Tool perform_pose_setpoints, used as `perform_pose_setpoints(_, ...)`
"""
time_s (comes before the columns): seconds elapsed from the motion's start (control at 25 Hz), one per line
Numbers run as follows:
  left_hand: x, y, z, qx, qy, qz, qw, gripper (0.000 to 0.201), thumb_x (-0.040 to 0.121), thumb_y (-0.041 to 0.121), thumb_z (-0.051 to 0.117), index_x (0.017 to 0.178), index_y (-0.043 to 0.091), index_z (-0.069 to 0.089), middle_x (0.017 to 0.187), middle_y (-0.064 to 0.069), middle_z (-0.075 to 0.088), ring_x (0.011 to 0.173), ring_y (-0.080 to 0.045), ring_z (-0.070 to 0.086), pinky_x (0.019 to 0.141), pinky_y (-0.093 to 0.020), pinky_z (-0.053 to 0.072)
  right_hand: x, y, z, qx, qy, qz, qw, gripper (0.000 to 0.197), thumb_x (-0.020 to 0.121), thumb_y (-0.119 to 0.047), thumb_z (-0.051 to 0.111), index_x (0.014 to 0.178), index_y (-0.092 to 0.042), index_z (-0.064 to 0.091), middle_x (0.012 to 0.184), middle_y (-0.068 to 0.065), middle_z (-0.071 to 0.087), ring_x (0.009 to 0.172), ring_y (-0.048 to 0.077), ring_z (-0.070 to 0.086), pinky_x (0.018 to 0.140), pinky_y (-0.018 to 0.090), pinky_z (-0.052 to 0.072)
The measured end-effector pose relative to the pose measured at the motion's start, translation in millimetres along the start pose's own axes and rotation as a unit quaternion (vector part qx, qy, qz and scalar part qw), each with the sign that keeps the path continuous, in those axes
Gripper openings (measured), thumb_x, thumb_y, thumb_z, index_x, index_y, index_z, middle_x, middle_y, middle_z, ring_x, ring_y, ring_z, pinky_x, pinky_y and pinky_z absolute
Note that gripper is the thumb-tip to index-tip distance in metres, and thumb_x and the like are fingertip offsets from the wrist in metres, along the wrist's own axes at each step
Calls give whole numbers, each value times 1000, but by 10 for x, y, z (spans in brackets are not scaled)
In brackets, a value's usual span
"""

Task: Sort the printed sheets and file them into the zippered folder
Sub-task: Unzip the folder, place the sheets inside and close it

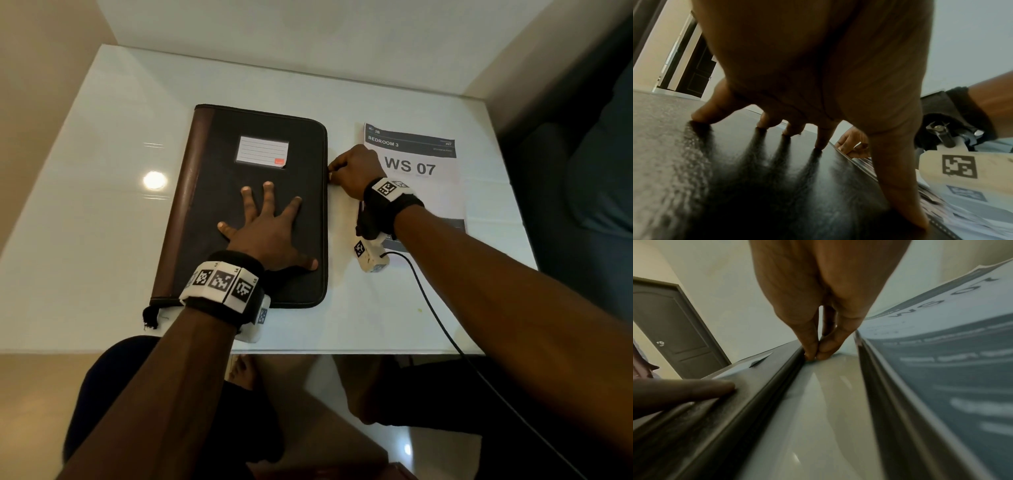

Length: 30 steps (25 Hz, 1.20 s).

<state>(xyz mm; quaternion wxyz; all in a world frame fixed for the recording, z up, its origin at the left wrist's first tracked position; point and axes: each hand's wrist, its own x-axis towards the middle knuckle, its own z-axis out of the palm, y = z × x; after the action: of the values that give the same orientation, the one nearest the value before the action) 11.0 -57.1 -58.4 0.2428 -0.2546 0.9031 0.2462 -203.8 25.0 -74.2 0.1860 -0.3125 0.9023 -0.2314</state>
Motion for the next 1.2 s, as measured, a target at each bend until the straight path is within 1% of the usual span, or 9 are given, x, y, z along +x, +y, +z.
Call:
perform_pose_setpoints(0.16,-52,76,84,18,1,31,999,129,68,77,77,163,42,-3,167,-3,-34,151,-39,-35,108,-86,2,-24,-50,6,32,19,21,999,20,90,-13,71,108,-14,79,105,6,77,99,22,71,96,33,56)
perform_pose_setpoints(0.28,-110,165,241,77,-23,86,993,138,63,79,79,162,42,-9,163,-3,-42,148,-38,-40,107,-86,-1,-4,-52,13,56,21,44,997,21,87,-12,73,106,-18,80,104,4,77,99,20,71,97,35,56)
perform_pose_setpoints(0.36,-106,189,306,106,-37,101,988,146,60,76,83,161,40,-16,160,-4,-47,145,-39,-44,107,-86,-2,5,-21,-2,76,18,46,996,19,85,-12,75,102,-18,81,101,3,78,97,20,72,96,34,57)
perform_pose_setpoints(0.56,-84,220,306,95,-45,91,990,147,64,66,87,162,34,-18,162,-3,-43,146,-39,-43,106,-87,-1,-59,-18,-10,45,14,20,999,18,87,-12,74,104,-16,81,105,3,77,96,13,67,92,24,52)
perform_pose_setpoints(0.68,-80,211,303,88,-32,87,992,146,64,65,87,163,29,-16,163,-3,-41,147,-39,-41,106,-87,-1,-189,-6,3,29,-14,6,999,19,89,-14,75,107,-16,80,108,2,76,94,9,61,88,20,47)
perform_pose_setpoints(0.88,-74,241,314,88,-29,80,992,148,64,64,88,163,27,-16,163,-2,-41,148,-37,-40,106,-86,-2,-565,53,80,52,-34,17,998,20,91,-13,74,110,-12,79,110,4,76,93,12,64,89,23,49)
perform_pose_setpoints(1.04,-146,209,327,91,-28,84,992,148,63,63,88,163,28,-16,164,-1,-40,148,-36,-40,107,-85,-3,-822,52,170,51,-17,25,998,19,91,-11,72,108,-10,79,106,6,77,97,19,70,95,28,54)
perform_pose_setpoints(1.12,-219,222,362,81,-11,86,993,143,65,62,86,164,28,-12,166,0,-36,151,-35,-36,111,-84,-1,-846,17,163,49,0,33,998,18,91,-11,71,107,-11,80,106,6,77,98,20,70,96,29,54)
perform_pose_setpoints(1.2,-330,270,447,57,21,76,995,134,71,58,84,165,25,-4,169,0,-29,154,-34,-31,113,-83,2,-844,-48,166,45,18,37,998,19,91,-10,70,106,-11,81,105,5,78,97,20,70,93,27,54)
